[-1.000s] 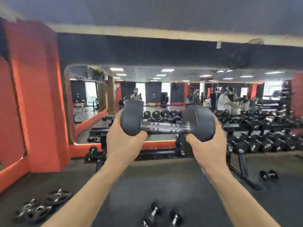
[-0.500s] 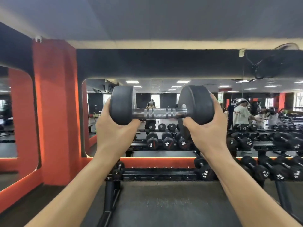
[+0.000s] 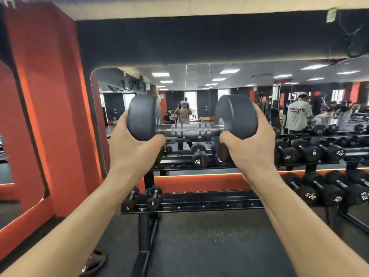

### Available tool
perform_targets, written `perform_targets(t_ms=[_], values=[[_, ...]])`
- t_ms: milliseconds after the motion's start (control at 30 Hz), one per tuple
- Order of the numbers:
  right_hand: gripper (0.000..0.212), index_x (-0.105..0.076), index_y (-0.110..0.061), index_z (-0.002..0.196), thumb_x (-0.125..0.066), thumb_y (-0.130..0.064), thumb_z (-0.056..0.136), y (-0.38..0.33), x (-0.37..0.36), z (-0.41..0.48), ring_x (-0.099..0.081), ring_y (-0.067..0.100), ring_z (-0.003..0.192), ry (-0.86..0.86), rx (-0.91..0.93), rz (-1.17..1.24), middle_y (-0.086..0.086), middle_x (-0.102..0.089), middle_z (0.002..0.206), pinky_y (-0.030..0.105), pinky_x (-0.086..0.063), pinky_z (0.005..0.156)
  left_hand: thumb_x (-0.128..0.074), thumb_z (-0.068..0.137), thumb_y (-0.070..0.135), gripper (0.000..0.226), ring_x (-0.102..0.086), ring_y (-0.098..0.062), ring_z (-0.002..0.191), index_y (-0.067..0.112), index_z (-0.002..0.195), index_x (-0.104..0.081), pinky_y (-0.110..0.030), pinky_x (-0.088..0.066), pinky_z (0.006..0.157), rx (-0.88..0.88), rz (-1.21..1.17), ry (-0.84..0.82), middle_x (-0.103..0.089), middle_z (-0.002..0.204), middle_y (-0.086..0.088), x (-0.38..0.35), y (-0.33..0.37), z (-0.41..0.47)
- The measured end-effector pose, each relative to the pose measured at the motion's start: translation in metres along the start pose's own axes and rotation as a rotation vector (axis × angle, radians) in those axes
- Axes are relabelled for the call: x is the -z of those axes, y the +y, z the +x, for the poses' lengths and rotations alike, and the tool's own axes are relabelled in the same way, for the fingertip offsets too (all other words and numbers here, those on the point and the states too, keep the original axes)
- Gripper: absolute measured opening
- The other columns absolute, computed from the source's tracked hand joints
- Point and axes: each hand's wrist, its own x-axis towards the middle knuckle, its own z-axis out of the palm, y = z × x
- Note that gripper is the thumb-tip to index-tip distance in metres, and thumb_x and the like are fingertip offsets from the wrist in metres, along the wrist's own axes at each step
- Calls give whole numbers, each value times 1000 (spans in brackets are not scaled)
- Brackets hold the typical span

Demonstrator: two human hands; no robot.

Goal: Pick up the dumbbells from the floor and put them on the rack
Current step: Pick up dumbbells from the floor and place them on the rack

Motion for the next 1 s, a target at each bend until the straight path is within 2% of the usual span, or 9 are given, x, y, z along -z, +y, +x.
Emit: perform_targets(t_ms=[133, 233, 367, 500, 633, 733, 833, 900, 1000], values=[[78, -57, -28, 140, -80, -21, 65, 62, -75, 24, -64, 17, 107, 9, -59, -16, -5, -65, 123, 21, -54, 70, -78, 69, 10, 50, -70, -22, 86, 21, 116, -64, -28, -58, 59, 39, 42, -48, -71, 102, -3, -5, -75, 60], [70, -63, -26, 130, -79, -20, 62, 105, -122, 43, -66, 18, 98, 10, -98, -39, -3, -69, 113, 26, -54, 68, -78, 70, 11, 50, -69, -21, 82, 20, 116, -63, -22, -56, 56, 91, 58, -59, -71, 102, -4, -14, -132, 94], [65, -65, -29, 128, -79, -16, 66, 168, -173, 68, -66, 6, 92, -4, -133, -60, -11, -70, 108, 22, -54, 70, -78, 70, 11, 47, -61, -10, 70, 21, 114, -63, -26, -55, 57, 140, 73, -45, -70, 96, 0, -38, -210, 132], [63, -64, -32, 126, -80, -5, 71, 254, -216, 92, -62, -12, 87, 17, -185, -47, -23, -67, 103, 9, -48, 68, -78, 69, 8, 47, -53, -1, 61, 20, 113, -65, -16, -46, 51, 150, 109, -42, -66, 87, 6, -78, -290, 170], [61, -67, -28, 125, -79, -4, 69, 350, -255, 136, -63, -7, 84, -31, -254, -46, -17, -70, 103, 14, -51, 68, -78, 68, 6, 39, -51, 1, 56, 19, 103, -65, -14, -44, 49, 209, 152, -32, -62, 77, 11, -134, -368, 213], [59, -69, -24, 123, -78, -6, 67, 416, -281, 180, -62, -7, 78, -108, -300, -76, -15, -70, 99, 20, -55, 68, -78, 66, 9, 36, -54, -1, 59, 19, 98, -65, -19, -49, 54, 318, 168, -2, -65, 78, 10, -179, -428, 243], [55, -69, -26, 118, -78, -5, 68, 480, -306, 219, -61, -6, 78, -192, -331, -110, -10, -72, 102, 22, -57, 67, -79, 65, 10, 37, -54, 0, 59, 19, 98, -64, -17, -47, 54, 409, 180, 30, -66, 80, 10, -220, -490, 268], [49, -68, -27, 111, -78, -5, 68, 519, -323, 238, -62, -2, 77, -231, -371, -127, -6, -73, 101, 28, -58, 68, -79, 65, 9, 38, -56, 1, 59, 19, 98, -64, -17, -49, 55, 453, 191, 24, -67, 81, 10, -241, -524, 282], [48, -69, -25, 110, -78, -6, 66, 581, -353, 258, -64, 1, 77, -309, -435, -139, -8, -74, 94, 31, -59, 70, -80, 63, 10, 40, -60, 1, 64, 23, 97, -65, -22, -53, 60, 521, 237, 50, -70, 84, 11, -267, -584, 302]])
